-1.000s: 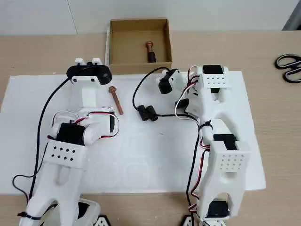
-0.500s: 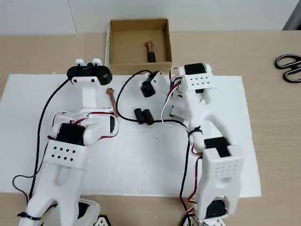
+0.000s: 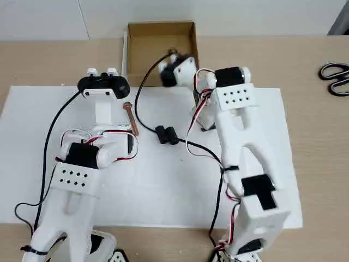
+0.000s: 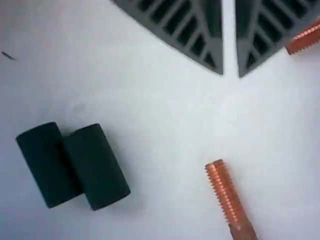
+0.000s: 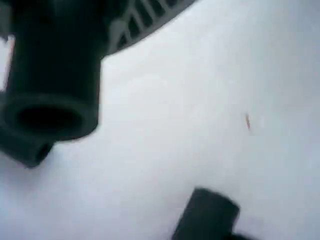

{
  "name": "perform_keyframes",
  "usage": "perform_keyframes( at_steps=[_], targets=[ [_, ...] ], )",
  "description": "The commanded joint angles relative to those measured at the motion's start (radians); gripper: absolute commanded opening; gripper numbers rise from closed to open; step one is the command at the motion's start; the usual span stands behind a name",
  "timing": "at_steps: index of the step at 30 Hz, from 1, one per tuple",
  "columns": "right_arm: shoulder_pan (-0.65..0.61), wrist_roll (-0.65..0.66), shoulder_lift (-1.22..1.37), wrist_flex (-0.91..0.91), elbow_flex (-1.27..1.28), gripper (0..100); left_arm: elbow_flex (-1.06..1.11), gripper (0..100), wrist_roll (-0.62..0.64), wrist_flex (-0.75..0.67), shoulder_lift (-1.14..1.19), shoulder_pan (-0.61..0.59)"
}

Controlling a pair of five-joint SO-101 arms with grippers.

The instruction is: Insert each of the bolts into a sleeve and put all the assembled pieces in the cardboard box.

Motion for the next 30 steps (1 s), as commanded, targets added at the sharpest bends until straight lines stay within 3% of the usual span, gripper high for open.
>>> perform_keyframes(
  at_steps=[1, 12, 18, 25, 30],
  targets=[
    [0.012, -0.155, -0.088, 0.018, -0.003, 0.9, -0.018, 1, -0.005, -0.051, -0.012, -0.003],
    [0.054, -0.249, -0.096, 0.182, -0.002, 0.8, -0.016, 1, -0.003, -0.072, -0.011, -0.003],
    [0.061, -0.489, -0.097, 0.18, 0.015, 0.3, -0.016, 1, -0.002, -0.06, -0.011, -0.003],
    [0.061, -0.575, -0.097, 0.174, 0.141, 0.3, -0.087, 1, 0.031, -0.138, -0.014, -0.054],
    [0.067, -0.577, -0.099, 0.174, 0.175, 0.4, -0.335, 1, 0.06, 0.034, 0.012, -0.087]
  ],
)
